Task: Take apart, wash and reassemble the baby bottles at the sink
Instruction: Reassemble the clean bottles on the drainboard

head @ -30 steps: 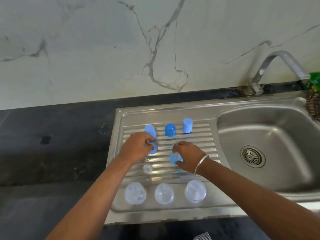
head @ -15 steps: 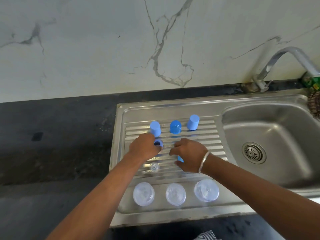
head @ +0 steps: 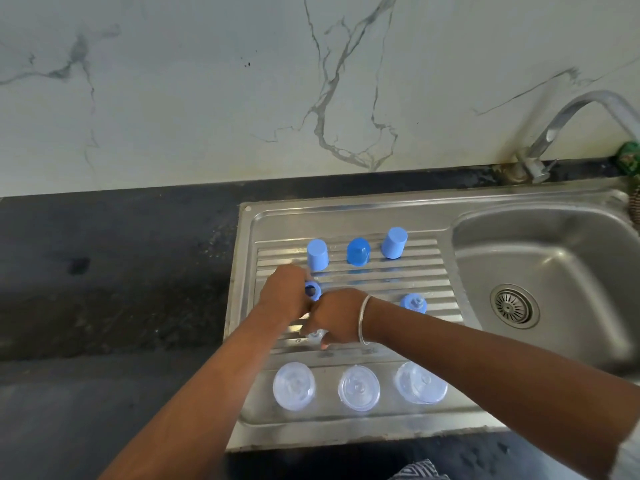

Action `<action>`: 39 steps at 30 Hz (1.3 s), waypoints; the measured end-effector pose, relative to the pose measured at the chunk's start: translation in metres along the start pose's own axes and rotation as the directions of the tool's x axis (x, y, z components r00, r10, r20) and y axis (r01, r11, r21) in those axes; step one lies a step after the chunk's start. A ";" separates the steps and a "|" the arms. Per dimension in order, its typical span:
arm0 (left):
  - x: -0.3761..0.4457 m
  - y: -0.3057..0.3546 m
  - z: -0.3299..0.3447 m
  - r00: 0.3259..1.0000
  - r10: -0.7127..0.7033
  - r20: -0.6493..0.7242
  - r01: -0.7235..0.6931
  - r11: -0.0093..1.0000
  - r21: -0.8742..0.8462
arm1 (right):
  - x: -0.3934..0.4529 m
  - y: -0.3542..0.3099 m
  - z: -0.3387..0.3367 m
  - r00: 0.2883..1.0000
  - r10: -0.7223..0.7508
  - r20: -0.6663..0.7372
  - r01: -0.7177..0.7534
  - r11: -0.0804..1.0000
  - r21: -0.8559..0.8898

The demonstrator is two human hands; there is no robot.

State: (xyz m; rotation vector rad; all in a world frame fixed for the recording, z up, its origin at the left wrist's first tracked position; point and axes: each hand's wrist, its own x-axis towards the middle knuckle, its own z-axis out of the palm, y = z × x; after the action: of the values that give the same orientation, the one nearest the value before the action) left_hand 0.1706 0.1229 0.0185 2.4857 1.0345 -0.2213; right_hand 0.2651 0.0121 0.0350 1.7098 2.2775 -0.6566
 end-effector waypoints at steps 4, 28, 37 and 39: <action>-0.006 -0.004 0.001 1.000 -0.021 -0.001 0.021 0.996 -0.089 | 0.000 -0.004 0.000 0.999 0.012 -0.041 -0.011 0.999 0.038; -0.030 0.234 0.019 0.910 0.265 0.319 0.116 0.577 -0.809 | -0.262 0.087 0.069 0.175 0.900 -0.399 0.421 0.298 0.857; -0.049 0.322 0.058 0.874 0.318 0.368 0.159 0.529 -0.834 | -0.323 0.117 0.101 0.050 0.783 -0.620 0.258 0.589 0.766; -0.053 0.337 0.064 0.869 0.322 0.376 0.165 0.528 -0.833 | -0.333 0.126 0.112 0.067 0.756 -0.651 0.246 0.620 0.745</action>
State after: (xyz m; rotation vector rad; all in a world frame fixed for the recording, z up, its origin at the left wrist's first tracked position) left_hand 0.3727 -0.1504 0.0899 1.4254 0.5635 -0.2265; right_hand 0.4749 -0.2965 0.0525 4.0042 1.9642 -0.1996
